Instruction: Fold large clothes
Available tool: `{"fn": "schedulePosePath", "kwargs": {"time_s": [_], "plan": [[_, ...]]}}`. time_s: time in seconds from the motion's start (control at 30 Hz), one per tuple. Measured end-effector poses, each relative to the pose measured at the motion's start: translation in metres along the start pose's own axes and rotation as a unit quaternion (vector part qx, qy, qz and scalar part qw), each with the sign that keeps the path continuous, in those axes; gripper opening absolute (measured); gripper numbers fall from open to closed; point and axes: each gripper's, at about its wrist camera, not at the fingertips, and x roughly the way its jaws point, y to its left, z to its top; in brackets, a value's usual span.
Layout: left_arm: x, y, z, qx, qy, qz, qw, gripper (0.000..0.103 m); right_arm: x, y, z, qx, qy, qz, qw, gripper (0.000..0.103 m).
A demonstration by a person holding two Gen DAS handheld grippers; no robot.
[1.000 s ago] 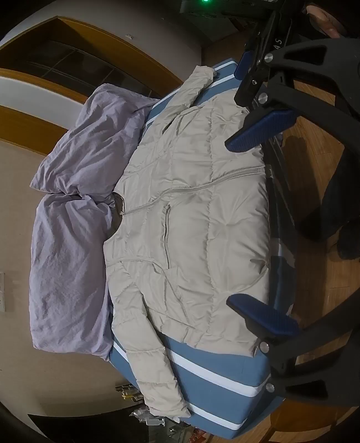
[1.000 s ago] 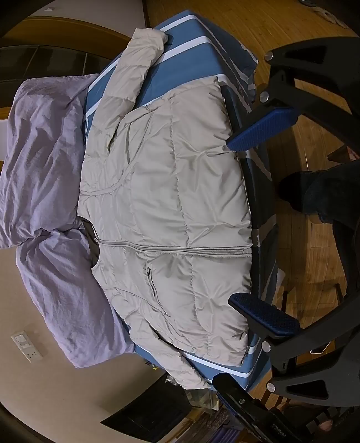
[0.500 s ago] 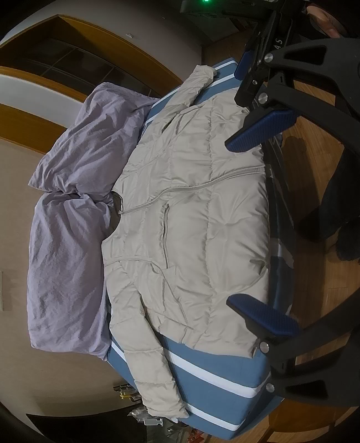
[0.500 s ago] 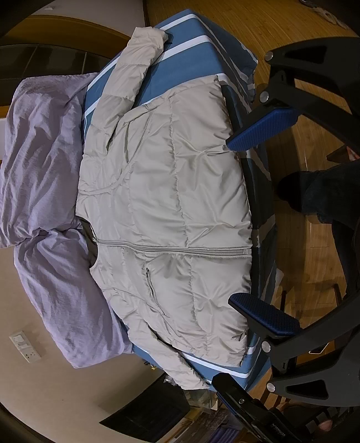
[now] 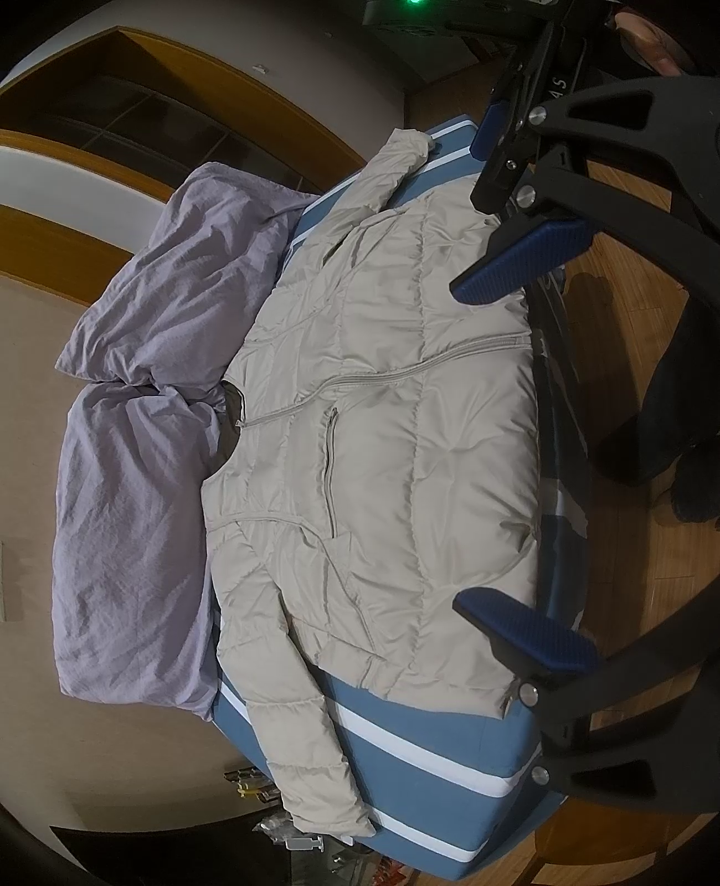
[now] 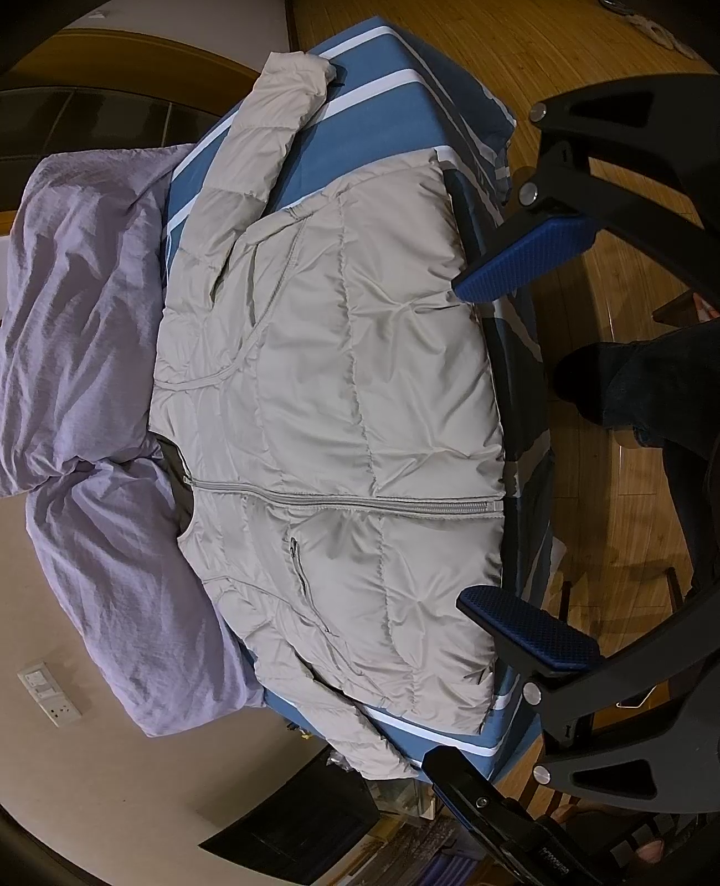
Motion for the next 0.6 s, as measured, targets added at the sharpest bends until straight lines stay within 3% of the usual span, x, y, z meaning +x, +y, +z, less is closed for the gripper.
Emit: {"fn": "schedulePosePath", "kwargs": {"time_s": [0.6], "plan": [[-0.0001,0.0001,0.0001,-0.001,0.001,0.0,1.0,0.101,0.0034,-0.003,-0.0027,0.002,0.001,0.0,1.0,0.102]]}}
